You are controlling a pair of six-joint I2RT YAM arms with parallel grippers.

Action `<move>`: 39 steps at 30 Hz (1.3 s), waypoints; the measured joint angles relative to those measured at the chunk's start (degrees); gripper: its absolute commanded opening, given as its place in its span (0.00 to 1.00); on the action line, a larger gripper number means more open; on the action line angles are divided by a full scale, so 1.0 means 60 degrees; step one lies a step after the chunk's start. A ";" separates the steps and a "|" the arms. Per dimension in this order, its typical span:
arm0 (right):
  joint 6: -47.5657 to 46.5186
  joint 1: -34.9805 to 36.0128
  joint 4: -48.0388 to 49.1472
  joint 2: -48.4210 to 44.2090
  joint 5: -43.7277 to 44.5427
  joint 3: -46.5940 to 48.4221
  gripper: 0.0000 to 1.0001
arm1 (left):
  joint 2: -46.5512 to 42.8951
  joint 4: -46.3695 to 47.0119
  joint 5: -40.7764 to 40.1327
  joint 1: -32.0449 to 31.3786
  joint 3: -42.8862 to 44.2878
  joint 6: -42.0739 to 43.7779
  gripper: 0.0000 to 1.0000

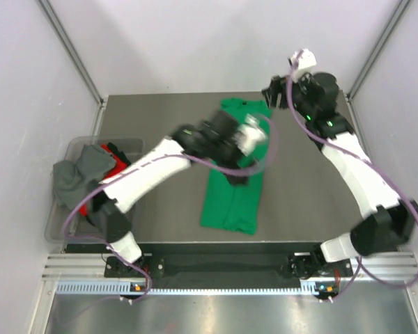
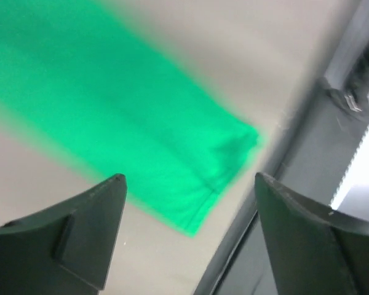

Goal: Fold and stack the t-shirts
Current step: Fold the tshirt

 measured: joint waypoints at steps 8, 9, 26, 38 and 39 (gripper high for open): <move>0.2721 -0.0259 -0.1647 -0.3038 -0.4058 -0.6881 0.66 | -0.1475 0.1792 0.0678 0.4273 -0.5202 -0.3016 0.71; 0.3126 -0.0295 -0.2033 -0.3042 -0.4404 -0.7672 0.66 | -0.1497 0.1902 0.0845 0.4189 -0.5650 -0.3238 0.70; 0.5202 -0.0350 -0.3446 -0.2965 -0.5289 -0.9329 0.62 | -0.2237 0.3676 0.2881 0.4390 -0.9286 -0.5818 0.61; 0.5632 0.0226 -0.3304 -0.2109 -0.4845 -0.9595 0.58 | -0.1450 0.4364 0.3224 0.4390 -0.9420 -0.6430 0.56; 0.5719 0.0280 -0.3235 -0.2058 -0.4874 -0.9595 0.57 | -0.1450 0.4379 0.3224 0.4379 -0.9449 -0.6466 0.54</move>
